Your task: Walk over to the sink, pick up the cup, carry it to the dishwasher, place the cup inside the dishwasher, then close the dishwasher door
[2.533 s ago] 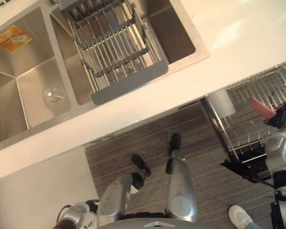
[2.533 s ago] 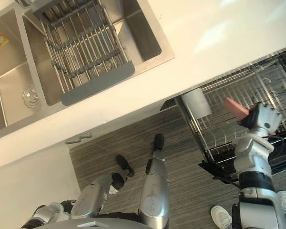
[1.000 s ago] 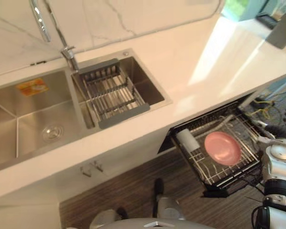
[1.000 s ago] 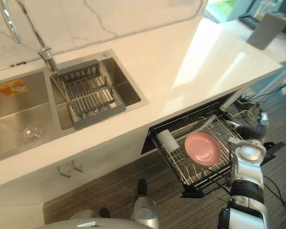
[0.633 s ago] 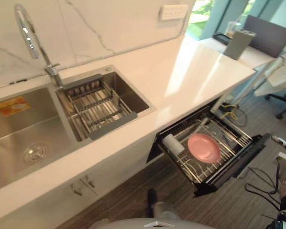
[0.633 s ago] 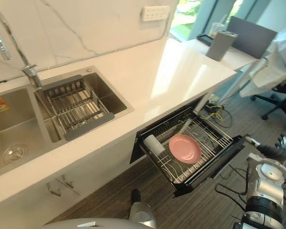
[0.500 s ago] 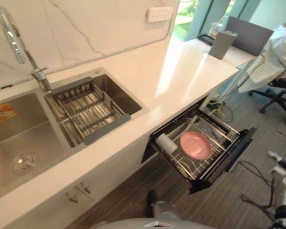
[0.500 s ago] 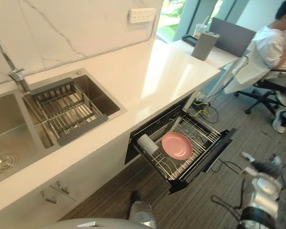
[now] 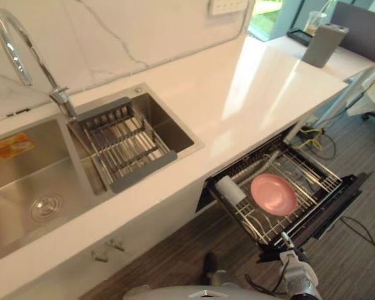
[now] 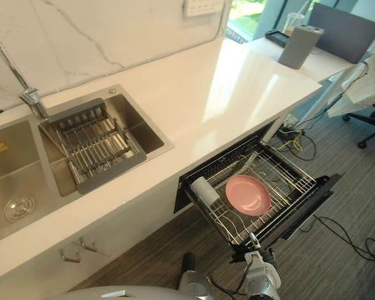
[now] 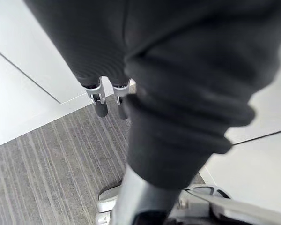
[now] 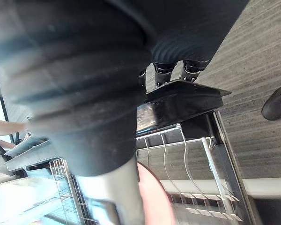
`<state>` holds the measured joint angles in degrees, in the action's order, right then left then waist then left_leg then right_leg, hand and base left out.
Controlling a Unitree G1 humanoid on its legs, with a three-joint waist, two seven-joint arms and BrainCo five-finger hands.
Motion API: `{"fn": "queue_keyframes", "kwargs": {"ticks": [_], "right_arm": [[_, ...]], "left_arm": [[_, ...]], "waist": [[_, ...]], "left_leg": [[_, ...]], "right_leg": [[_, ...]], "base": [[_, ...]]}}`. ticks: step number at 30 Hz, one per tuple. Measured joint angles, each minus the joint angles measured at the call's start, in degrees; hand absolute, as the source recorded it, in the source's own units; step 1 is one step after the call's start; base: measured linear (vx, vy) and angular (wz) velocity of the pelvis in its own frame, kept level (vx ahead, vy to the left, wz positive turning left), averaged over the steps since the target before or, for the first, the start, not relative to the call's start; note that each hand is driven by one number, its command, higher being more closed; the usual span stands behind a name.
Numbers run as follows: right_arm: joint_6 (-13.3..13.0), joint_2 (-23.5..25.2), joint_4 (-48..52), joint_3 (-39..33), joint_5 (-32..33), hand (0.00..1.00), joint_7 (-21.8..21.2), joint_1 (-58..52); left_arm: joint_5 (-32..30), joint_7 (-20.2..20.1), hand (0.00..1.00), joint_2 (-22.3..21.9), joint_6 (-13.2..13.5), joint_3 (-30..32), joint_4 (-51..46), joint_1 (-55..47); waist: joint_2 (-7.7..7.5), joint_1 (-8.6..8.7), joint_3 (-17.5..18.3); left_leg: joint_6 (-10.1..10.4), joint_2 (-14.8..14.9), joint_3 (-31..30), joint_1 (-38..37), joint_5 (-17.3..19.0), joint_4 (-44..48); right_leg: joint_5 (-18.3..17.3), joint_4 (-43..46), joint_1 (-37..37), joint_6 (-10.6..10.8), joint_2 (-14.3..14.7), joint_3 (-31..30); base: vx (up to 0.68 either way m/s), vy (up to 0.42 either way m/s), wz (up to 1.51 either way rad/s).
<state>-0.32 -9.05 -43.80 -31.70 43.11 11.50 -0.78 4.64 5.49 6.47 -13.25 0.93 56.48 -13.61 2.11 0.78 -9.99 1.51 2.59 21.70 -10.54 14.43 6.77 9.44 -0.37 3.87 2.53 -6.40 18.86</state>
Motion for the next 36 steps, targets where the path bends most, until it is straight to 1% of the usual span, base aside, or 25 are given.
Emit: {"fn": "queue_keyframes", "kwargs": {"ticks": [2, 4, 6, 7, 8, 9, 10, 12, 13, 15, 17, 18, 19, 20, 21, 22, 24, 25, 26, 28, 29, 32, 33, 36], "right_arm": [[-0.61, 0.05, 0.05, -0.02, 1.71, 0.00, 0.05, 1.17], [-1.63, 0.05, 0.04, -0.61, 1.75, 0.00, 0.50, 1.66], [-3.37, 0.13, 0.06, -1.04, 2.94, 0.00, 0.30, 1.38], [-4.49, 0.11, 0.08, -1.11, 6.30, 0.00, -0.39, 1.40], [-4.89, 0.11, 0.09, -1.10, 7.82, 0.00, -0.64, 1.48], [-6.09, 0.10, 0.09, -1.09, 10.87, 0.00, -1.21, 1.49], [-6.71, 0.10, 0.09, -1.08, 11.92, 0.00, -1.65, 1.48], [-7.99, 0.28, 0.09, -1.02, 15.80, 0.00, -4.76, 1.51], [-8.09, 0.27, 0.10, -0.97, 16.61, 0.00, -5.81, 1.52], [-8.70, -0.35, 0.65, -1.26, 23.41, 0.00, -12.15, 2.55], [-8.21, -0.60, 1.16, -1.50, 27.08, 0.00, -14.57, 3.85], [-8.17, -0.55, 2.23, -1.57, 28.71, 0.00, -16.22, 3.95], [-8.00, -0.66, 2.69, -1.60, 29.02, 0.00, -16.88, 4.13], [-7.49, -0.86, 2.87, -1.56, 29.30, 0.00, -17.97, 4.99], [-6.62, -0.88, 2.87, -1.25, 29.58, 0.00, -18.91, 6.04], [-6.49, -0.88, 2.87, -0.74, 29.75, 0.00, -18.99, 6.69], [-5.88, -1.24, 2.87, 0.21, 30.97, 0.00, -19.02, 9.74], [-5.72, -1.48, 2.87, 0.38, 31.29, 0.00, -19.07, 10.56], [-5.42, -2.10, 3.07, 1.47, 32.46, 0.00, -19.71, 12.14], [-4.62, -3.16, 3.71, 3.73, 33.20, 0.00, -20.66, 15.08], [-4.58, -3.31, 3.72, 3.92, 33.20, 0.00, -20.68, 15.41], [-4.11, -5.52, 3.90, 6.09, 33.58, 0.00, -21.08, 18.19], [-3.34, -6.37, 3.52, 6.82, 33.76, 0.00, -20.73, 19.20], [-3.33, -6.94, 2.59, 7.60, 33.72, 0.00, -20.78, 19.65]], "left_arm": [[0.21, 0.40, 0.00, -0.14, 0.49, -0.03, -2.01, 0.05], [0.35, 0.47, 0.00, -0.12, 1.24, 0.04, -3.02, 0.29], [0.35, 0.58, 0.00, -0.02, 1.98, 0.18, -4.24, 0.03], [0.35, 0.58, 0.00, -0.01, 2.38, 0.24, -4.25, 0.03], [0.35, 0.57, 0.00, -0.02, 2.52, 0.24, -4.25, -0.12], [0.34, 0.52, 0.00, -0.04, 2.71, 0.24, -4.26, 0.28], [0.34, 0.47, 0.00, -0.04, 2.93, 0.25, -4.25, 0.46], [0.87, 0.30, 0.00, -0.09, 4.51, 0.72, -4.35, 1.04], [1.11, 0.21, 0.00, -0.08, 4.68, 0.80, -4.35, 1.18], [2.61, -0.77, 0.00, -0.46, 5.50, 1.87, -4.35, 1.35], [3.08, -1.54, 0.00, -0.85, 6.08, 2.61, -4.34, 1.35], [3.09, -2.23, 0.00, -1.23, 6.77, 2.98, -4.31, 1.34], [3.09, -2.38, 0.00, -1.48, 7.12, 3.17, -4.30, 1.31], [3.17, -2.77, 0.00, -2.07, 7.54, 3.88, -4.26, 1.16], [3.30, -3.12, 0.00, -2.29, 8.05, 4.00, -4.21, 1.11], [3.46, -3.29, 0.00, -2.29, 8.41, 4.04, -4.20, 1.10], [4.27, -3.71, 0.00, -2.43, 9.99, 5.29, -4.21, 1.11], [4.27, -3.86, 0.00, -2.44, 10.17, 5.61, -4.21, 1.11], [4.37, -4.21, 0.00, -2.52, 10.50, 6.00, -4.17, 1.11], [4.71, -4.55, 0.00, -2.65, 11.50, 6.36, -4.20, 1.09], [4.73, -4.57, 0.00, -2.65, 11.59, 6.40, -4.21, 1.10], [4.73, -4.66, 0.00, -2.70, 13.15, 6.45, -4.30, 1.07], [4.70, -4.52, 0.00, -2.72, 14.12, 6.44, -4.81, 1.06], [4.23, -3.62, 0.00, -2.66, 15.78, 6.37, -7.67, 0.46]], "waist": [[0.07, 0.07, -1.94], [0.06, -0.18, -3.40], [0.05, -0.42, -4.16], [0.12, -0.56, -4.26], [0.32, -0.63, -4.40], [0.64, -0.57, -4.62], [0.82, -0.56, -4.74], [1.18, -0.46, -5.62], [1.28, -0.45, -5.88], [1.83, -0.77, -6.81], [2.29, -0.96, -7.44], [2.95, -1.12, -7.79], [3.28, -1.22, -7.97], [3.83, -1.41, -8.28], [4.20, -1.92, -8.33], [4.29, -2.27, -8.33], [4.38, -2.86, -8.40], [4.38, -3.06, -8.40], [4.38, -3.54, -8.40], [4.49, -3.89, -8.34], [4.49, -3.95, -8.34], [4.51, -4.49, -8.33], [4.58, -5.39, -8.29], [4.79, -6.37, -8.31]], "left_leg": [[-0.30, -0.94, -2.16, 1.37, -1.32, -0.82], [-0.32, -1.61, -4.23, 2.44, -2.73, -1.75], [-0.33, -1.91, -6.06, 3.51, -3.63, -2.00], [-0.09, -2.03, -6.59, 4.11, -4.06, -1.95], [-0.03, -2.09, -7.24, 4.61, -4.28, -1.93], [-0.11, -2.21, -8.53, 5.05, -4.74, -1.98], [-0.08, -2.23, -9.28, 5.33, -4.85, -1.96], [-0.08, -2.36, -11.68, 6.49, -5.50, -2.08], [0.07, -2.42, -12.34, 6.75, -5.72, -2.12], [0.61, -2.46, -14.26, 7.76, -6.11, -2.35], [1.36, -2.34, -15.42, 7.93, -6.85, -2.95], [1.27, -2.12, -16.36, 8.26, -7.30, -2.94], [1.32, -2.01, -16.79, 8.34, -7.44, -2.94], [1.57, -1.73, -17.48, 8.32, -7.72, -2.93], [1.77, -1.40, -18.16, 8.34, -7.94, -2.90], [1.80, -1.23, -18.44, 8.37, -8.07, -2.90], [2.38, -0.49, -20.05, 8.64, -8.57, -2.85], [2.50, -0.29, -20.25, 8.77, -8.69, -2.85], [2.64, 0.03, -20.68, 9.01, -8.95, -2.85], [3.06, 0.29, -22.44, 9.76, -9.60, -2.92], [3.12, 0.31, -22.66, 9.79, -9.67, -2.93], [2.82, 0.35, -24.52, 9.63, -10.54, -3.09], [2.82, 0.28, -24.79, 9.60, -10.82, -3.37], [2.84, 0.21, -25.81, 9.72, -11.93, -4.65]], "right_leg": [[0.40, -0.45, 0.35, 0.10, -1.25, 2.06], [1.02, -1.57, 0.35, 0.10, -1.97, 3.79], [2.04, -3.40, 0.15, -0.09, -2.26, 5.54], [2.66, -4.26, 0.06, -0.27, -2.29, 6.12], [2.80, -4.25, 0.07, -0.22, -2.38, 6.50], [2.77, -4.26, 0.00, -0.22, -2.57, 7.24], [2.71, -4.28, 0.02, -0.25, -2.62, 7.53], [2.47, -4.65, 0.11, -0.52, -3.00, 9.50], [2.42, -4.66, 0.06, -0.54, -3.15, 10.10], [2.07, -4.68, -0.03, -0.68, -3.36, 11.73], [2.03, -4.68, -0.15, -0.74, -3.30, 12.52], [1.97, -4.68, -0.35, -0.79, -3.19, 13.42], [1.84, -4.68, -0.50, -0.95, -3.12, 13.75], [1.38, -4.69, -0.96, -1.58, -2.92, 14.58], [1.22, -4.69, -1.24, -1.79, -2.56, 15.07], [1.21, -4.69, -1.31, -1.80, -2.35, 15.24], [0.52, -4.68, -1.99, -2.34, -1.67, 16.84], [0.39, -4.68, -2.04, -2.46, -1.52, 17.14], [0.32, -4.68, -2.06, -2.54, -1.28, 17.69], [0.28, -4.45, -2.27, -2.60, -1.10, 19.36], [0.27, -4.38, -2.36, -2.62, -1.09, 19.58], [0.12, -4.30, -3.75, -2.60, -1.14, 21.55], [0.13, -4.30, -3.81, -2.62, -1.21, 21.80], [0.15, -4.29, -3.79, -2.65, -1.34, 23.01]], "base": [[-0.04, 0.019, 0.54], [-0.03, 0.007, 0.59], [0.01, -0.005, 0.47], [0.00, -0.006, 0.24], [-0.03, 0.000, 0.27], [-0.03, 0.002, 0.25], [-0.03, -0.001, 0.37], [-0.04, 0.000, 0.42], [-0.06, 0.002, 0.45], [-0.07, -0.005, 0.40], [-0.06, -0.026, 0.31], [-0.05, -0.043, 0.33], [-0.03, -0.059, 0.33], [-0.03, -0.081, 0.27], [-0.02, -0.083, 0.23], [-0.02, -0.090, 0.21], [-0.02, -0.082, 0.28], [-0.02, -0.073, 0.26], [-0.01, -0.050, 0.22], [-0.01, -0.060, 0.33], [0.00, -0.055, 0.38], [0.00, -0.016, 0.32], [0.00, 0.007, 0.13], [0.00, 0.005, 0.21]]}}
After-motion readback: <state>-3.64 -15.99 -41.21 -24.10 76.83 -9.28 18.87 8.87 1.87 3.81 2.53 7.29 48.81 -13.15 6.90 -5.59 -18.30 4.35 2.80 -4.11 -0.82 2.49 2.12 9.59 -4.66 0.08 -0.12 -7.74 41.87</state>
